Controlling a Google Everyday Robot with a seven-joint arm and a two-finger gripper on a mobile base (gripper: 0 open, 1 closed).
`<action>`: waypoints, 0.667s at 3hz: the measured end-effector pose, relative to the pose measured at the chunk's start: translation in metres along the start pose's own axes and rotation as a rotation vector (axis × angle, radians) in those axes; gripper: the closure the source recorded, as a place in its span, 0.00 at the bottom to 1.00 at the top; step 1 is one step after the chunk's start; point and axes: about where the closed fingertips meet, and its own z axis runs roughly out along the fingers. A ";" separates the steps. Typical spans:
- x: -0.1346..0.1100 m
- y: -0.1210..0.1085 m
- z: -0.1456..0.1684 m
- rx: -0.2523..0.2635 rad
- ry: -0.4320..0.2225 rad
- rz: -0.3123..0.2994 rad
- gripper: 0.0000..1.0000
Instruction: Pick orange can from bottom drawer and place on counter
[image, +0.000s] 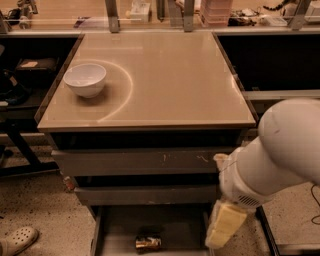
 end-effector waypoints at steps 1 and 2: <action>-0.027 0.034 0.070 -0.012 -0.077 0.006 0.00; -0.027 0.034 0.070 -0.010 -0.078 0.006 0.00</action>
Offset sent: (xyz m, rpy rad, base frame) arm -0.0143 0.0362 -0.0427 0.0557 0.0111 0.0040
